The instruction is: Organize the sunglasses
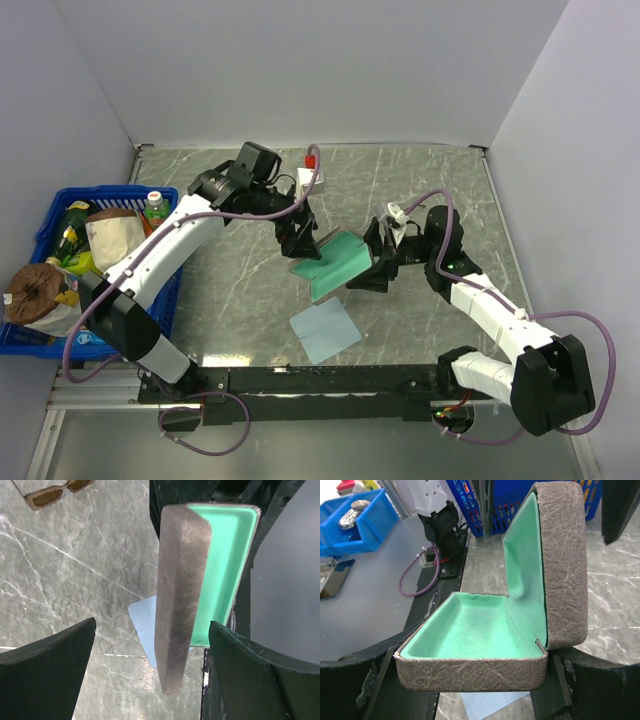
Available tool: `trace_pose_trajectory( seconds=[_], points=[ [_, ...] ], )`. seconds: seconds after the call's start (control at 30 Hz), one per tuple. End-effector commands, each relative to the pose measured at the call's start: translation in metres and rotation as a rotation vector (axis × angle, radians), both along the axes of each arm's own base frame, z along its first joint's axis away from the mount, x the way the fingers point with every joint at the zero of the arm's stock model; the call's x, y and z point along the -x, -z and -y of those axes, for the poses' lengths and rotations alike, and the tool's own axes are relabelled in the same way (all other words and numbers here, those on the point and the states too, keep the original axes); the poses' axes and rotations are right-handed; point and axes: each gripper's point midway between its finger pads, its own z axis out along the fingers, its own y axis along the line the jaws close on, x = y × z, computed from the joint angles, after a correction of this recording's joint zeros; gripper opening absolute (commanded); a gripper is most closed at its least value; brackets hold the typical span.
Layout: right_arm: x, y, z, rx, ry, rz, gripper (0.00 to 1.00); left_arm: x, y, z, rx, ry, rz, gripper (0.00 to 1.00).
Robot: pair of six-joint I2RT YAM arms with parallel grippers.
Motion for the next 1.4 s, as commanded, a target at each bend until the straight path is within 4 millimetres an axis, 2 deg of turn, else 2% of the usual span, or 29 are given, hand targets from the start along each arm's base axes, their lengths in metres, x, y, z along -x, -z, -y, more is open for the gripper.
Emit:
trace_pose_trajectory(
  seconds=[0.0,0.17,0.37,0.47,0.6,0.83,0.87,0.93,1.0,1.07,1.1,1.13,1.27,1.3,1.37],
  points=[
    [0.0,-0.021,0.001,-0.045,-0.04,0.104,0.0,-0.002,0.01,0.005,-0.016,0.003,0.016,0.98],
    [0.001,-0.02,0.001,-0.045,-0.044,0.101,0.0,-0.004,0.011,0.01,-0.01,-0.007,0.001,0.88],
    [0.0,-0.02,0.001,-0.043,-0.043,0.096,0.0,-0.005,0.011,0.013,-0.006,-0.011,-0.005,0.58],
    [-0.001,-0.018,0.001,-0.04,-0.04,0.091,0.0,-0.005,0.008,0.014,0.002,-0.01,0.002,0.5],
    [-0.002,-0.018,0.001,-0.037,-0.037,0.091,0.0,-0.004,0.005,0.013,0.01,-0.016,0.013,0.44],
    [-0.005,-0.016,0.002,-0.033,-0.034,0.083,0.01,-0.004,0.004,0.012,0.011,-0.021,0.017,0.39],
    [-0.005,-0.016,0.002,-0.033,-0.034,0.081,0.13,-0.005,0.004,0.012,0.007,-0.024,0.022,0.38],
    [-0.005,-0.017,0.002,-0.033,-0.035,0.086,0.43,-0.006,0.004,0.011,0.001,-0.03,0.031,0.37],
    [-0.006,-0.018,0.002,-0.034,-0.031,0.106,0.47,-0.008,0.004,0.01,-0.003,-0.038,0.039,0.34],
    [-0.006,-0.016,0.002,-0.024,-0.024,0.091,0.58,-0.009,0.003,0.009,-0.005,-0.043,0.043,0.31],
    [-0.008,-0.016,0.002,-0.024,-0.022,0.114,0.73,-0.01,0.002,0.009,-0.005,-0.046,0.046,0.31],
    [-0.008,-0.014,0.002,-0.021,-0.022,0.107,0.79,-0.009,0.002,0.009,-0.006,-0.047,0.047,0.3],
    [-0.007,-0.014,0.002,-0.022,-0.036,0.104,0.92,-0.009,0.002,0.009,-0.006,-0.051,0.047,0.27],
    [-0.007,-0.014,0.002,-0.023,-0.035,0.104,1.0,-0.01,0.002,0.009,-0.007,-0.053,0.048,0.27],
    [-0.007,-0.015,0.002,-0.023,-0.035,0.102,1.0,-0.01,0.002,0.009,-0.008,-0.054,0.048,0.27]
  ],
)
